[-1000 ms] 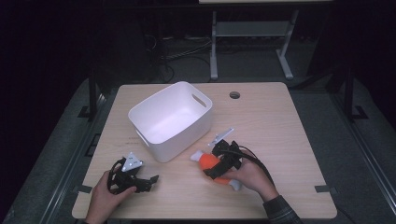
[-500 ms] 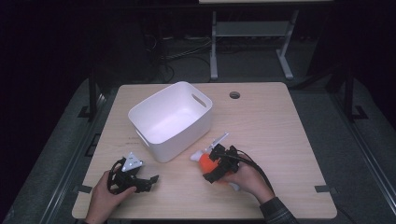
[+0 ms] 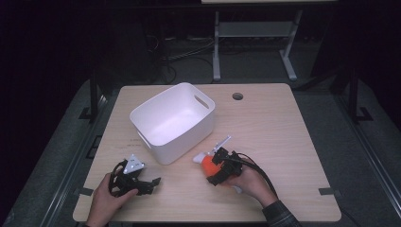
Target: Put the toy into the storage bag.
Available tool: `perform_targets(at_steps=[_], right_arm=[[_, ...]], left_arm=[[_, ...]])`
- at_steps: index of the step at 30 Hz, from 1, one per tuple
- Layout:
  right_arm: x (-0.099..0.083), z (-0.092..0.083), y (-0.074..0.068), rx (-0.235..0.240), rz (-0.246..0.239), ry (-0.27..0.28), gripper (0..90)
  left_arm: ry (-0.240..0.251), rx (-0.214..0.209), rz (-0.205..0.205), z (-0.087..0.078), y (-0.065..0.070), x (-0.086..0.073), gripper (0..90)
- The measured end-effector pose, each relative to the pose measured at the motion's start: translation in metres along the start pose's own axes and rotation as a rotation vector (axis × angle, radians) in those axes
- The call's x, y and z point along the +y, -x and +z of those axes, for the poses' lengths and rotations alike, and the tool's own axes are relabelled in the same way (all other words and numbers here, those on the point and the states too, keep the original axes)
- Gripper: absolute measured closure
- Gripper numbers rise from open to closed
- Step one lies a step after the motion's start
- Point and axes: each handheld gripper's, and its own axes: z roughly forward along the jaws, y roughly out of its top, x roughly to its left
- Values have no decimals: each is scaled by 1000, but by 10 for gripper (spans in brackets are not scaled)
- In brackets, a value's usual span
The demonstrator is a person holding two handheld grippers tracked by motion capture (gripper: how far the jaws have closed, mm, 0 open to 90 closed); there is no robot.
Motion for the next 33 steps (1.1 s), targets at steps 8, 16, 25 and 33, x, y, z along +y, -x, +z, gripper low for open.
perform_targets(at_steps=[8, 16, 25, 33], right_arm=[[0, -2, -1, 6, -5, 2, 189], [-1, -5, 0, 17, -23, -6, 199], [-1, -13, 1, 23, -78, 3, 199], [-1, -26, 8, 25, -114, 19, 200]], left_arm=[[0, 0, 0, 0, 0, 0, 126], [0, 0, 0, 0, 0, 0, 126], [-1, 0, 0, 0, 0, 0, 126], [-2, 0, 2, 0, 0, 0, 126]])
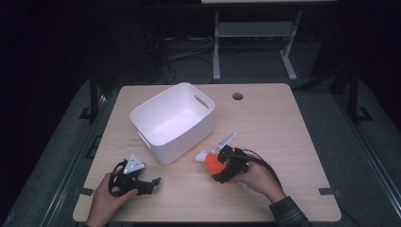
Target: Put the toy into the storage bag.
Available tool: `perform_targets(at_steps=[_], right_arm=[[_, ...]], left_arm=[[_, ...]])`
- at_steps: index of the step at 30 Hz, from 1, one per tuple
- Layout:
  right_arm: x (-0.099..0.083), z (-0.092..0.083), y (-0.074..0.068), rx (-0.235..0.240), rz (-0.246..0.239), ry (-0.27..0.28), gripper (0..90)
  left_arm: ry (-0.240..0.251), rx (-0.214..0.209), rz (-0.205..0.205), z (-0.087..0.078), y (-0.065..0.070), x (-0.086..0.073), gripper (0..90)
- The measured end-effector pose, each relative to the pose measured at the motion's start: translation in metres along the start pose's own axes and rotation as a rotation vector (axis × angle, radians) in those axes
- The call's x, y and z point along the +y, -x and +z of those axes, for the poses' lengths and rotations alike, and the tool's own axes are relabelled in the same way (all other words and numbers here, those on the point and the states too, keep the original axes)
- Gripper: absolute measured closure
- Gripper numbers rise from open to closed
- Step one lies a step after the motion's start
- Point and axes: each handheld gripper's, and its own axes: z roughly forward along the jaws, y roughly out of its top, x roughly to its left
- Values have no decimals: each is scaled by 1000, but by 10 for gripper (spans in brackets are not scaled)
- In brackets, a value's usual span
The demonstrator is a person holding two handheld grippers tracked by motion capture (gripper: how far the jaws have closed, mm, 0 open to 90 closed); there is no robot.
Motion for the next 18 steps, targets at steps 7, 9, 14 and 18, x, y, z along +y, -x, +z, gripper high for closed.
perform_targets(at_steps=[7, 9, 14, 18], right_arm=[[3, -15, 4, 13, -36, 10, 199], [4, -18, 5, 13, -37, 16, 199], [7, -26, 8, 11, -50, 28, 200], [11, -33, 8, 11, -56, 39, 200]], left_arm=[[0, 0, 0, 0, 0, 0, 125], [0, 0, 0, 0, 0, 0, 126], [0, 0, 0, 0, 0, 0, 125], [0, 0, 0, 0, 0, 0, 126]])
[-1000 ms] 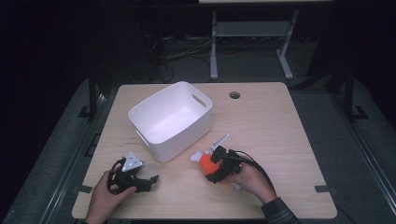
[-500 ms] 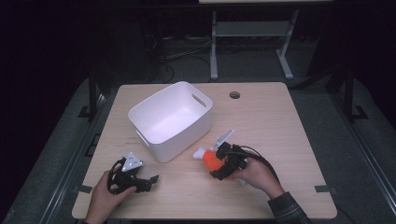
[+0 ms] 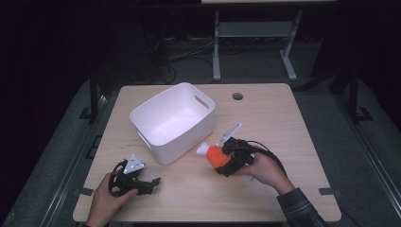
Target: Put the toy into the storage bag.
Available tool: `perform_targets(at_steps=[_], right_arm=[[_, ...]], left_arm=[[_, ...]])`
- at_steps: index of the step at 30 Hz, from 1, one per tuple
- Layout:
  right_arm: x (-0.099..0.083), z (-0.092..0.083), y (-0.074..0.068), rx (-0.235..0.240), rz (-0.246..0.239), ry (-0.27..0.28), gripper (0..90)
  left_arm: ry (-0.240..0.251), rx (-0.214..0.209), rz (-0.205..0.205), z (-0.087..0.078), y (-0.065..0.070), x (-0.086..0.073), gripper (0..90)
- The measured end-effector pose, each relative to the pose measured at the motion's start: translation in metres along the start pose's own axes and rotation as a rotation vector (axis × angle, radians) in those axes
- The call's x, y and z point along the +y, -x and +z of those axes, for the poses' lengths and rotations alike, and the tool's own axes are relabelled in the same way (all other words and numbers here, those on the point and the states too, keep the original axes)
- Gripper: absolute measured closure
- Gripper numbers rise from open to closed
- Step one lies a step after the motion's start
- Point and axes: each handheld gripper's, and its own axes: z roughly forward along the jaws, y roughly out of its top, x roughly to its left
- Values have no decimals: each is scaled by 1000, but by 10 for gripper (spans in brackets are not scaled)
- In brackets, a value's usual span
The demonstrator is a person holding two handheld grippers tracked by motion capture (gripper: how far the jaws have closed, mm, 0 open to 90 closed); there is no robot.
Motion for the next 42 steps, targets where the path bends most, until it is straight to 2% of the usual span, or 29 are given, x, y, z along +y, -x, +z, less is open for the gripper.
perform_targets(at_steps=[28, 42], right_arm=[[32, -45, 10, 4, -63, 75, 209], [51, -61, 14, 20, -104, 110, 209]], left_arm=[[3, 0, -4, 0, 0, 0, 126], [-1, 1, 1, 0, 0, 0, 125]])
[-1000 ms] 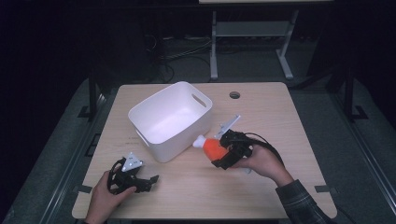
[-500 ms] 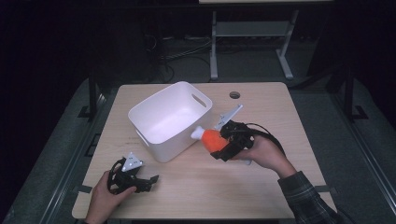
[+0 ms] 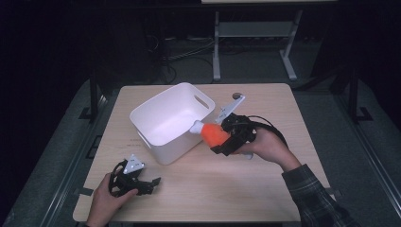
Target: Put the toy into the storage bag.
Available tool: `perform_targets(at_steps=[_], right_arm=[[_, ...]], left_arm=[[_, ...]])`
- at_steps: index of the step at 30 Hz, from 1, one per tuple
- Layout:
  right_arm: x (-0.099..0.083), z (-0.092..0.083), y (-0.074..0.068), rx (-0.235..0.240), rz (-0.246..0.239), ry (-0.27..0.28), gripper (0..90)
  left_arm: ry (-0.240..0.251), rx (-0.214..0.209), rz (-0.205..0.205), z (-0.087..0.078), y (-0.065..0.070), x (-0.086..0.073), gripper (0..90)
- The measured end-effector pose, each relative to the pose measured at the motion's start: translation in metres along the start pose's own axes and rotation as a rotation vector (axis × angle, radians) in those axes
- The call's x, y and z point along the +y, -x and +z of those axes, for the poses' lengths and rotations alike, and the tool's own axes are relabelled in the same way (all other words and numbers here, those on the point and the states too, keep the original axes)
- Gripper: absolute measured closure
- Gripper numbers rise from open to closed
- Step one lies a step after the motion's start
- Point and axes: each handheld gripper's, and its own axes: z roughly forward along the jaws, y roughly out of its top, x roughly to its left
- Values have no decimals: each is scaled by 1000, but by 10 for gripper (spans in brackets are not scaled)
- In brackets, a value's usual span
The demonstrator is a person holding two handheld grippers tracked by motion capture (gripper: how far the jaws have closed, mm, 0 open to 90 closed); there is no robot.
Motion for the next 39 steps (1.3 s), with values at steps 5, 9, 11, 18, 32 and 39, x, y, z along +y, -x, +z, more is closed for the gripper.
perform_targets(at_steps=[5, 9, 11, 18, 32, 39], right_arm=[[9, -2, 0, 3, -15, 6, 209], [16, -4, 2, 5, -24, 14, 209], [20, -5, 3, 7, -25, 15, 210], [34, -6, 7, 3, -43, 25, 210], [62, 0, 11, 0, -64, 34, 209], [78, 5, 13, 3, -75, 35, 210]], left_arm=[[4, -1, -4, 0, 0, 0, 126], [3, -1, -4, 0, 0, 0, 126], [1, -2, -4, 0, 0, 0, 126], [2, -2, -4, 0, 0, 0, 126], [1, -2, -4, 0, 0, 0, 125], [-3, -3, 2, 0, 0, 0, 125]])
